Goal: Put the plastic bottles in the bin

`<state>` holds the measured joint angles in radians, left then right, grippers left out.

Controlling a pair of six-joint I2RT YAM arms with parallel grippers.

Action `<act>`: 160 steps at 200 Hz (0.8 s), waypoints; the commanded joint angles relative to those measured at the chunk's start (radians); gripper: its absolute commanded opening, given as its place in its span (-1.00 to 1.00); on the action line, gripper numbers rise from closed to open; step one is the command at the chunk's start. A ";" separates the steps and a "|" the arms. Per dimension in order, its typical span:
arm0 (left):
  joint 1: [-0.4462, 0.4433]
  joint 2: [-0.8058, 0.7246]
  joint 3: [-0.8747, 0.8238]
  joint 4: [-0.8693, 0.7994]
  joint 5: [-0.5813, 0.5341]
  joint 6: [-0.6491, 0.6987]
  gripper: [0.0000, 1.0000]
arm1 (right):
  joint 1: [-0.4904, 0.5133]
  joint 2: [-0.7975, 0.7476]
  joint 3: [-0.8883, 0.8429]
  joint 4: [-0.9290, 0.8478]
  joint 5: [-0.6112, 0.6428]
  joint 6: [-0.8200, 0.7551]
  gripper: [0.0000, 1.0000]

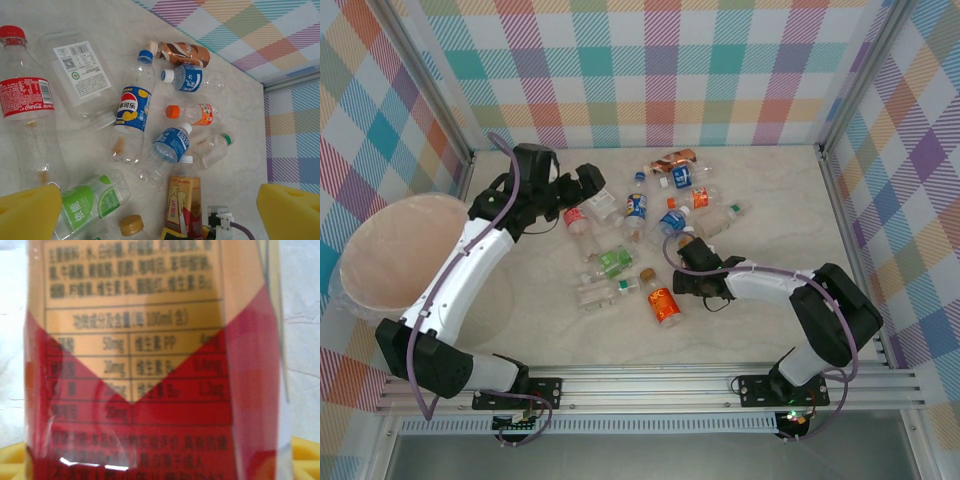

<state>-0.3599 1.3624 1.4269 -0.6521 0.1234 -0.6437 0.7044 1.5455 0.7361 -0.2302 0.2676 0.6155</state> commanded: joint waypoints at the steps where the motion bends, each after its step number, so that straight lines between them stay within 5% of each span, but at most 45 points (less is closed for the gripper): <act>1: -0.016 -0.001 -0.020 -0.017 0.035 -0.003 0.99 | 0.003 -0.058 -0.061 0.040 0.019 0.008 0.32; 84: -0.038 0.038 -0.117 0.101 0.151 0.022 1.00 | 0.004 -0.274 -0.127 0.070 0.038 -0.151 0.00; 129: -0.083 0.058 -0.238 0.424 0.363 -0.024 1.00 | 0.003 -0.360 -0.113 0.152 -0.135 -0.190 -0.08; 160: -0.128 0.077 -0.270 0.502 0.378 -0.019 1.00 | 0.005 -0.378 -0.120 0.277 -0.284 -0.156 -0.11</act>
<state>-0.4538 1.4261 1.1709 -0.3023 0.4263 -0.6544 0.7063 1.1900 0.6056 -0.0864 0.1364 0.4553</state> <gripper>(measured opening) 0.999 0.665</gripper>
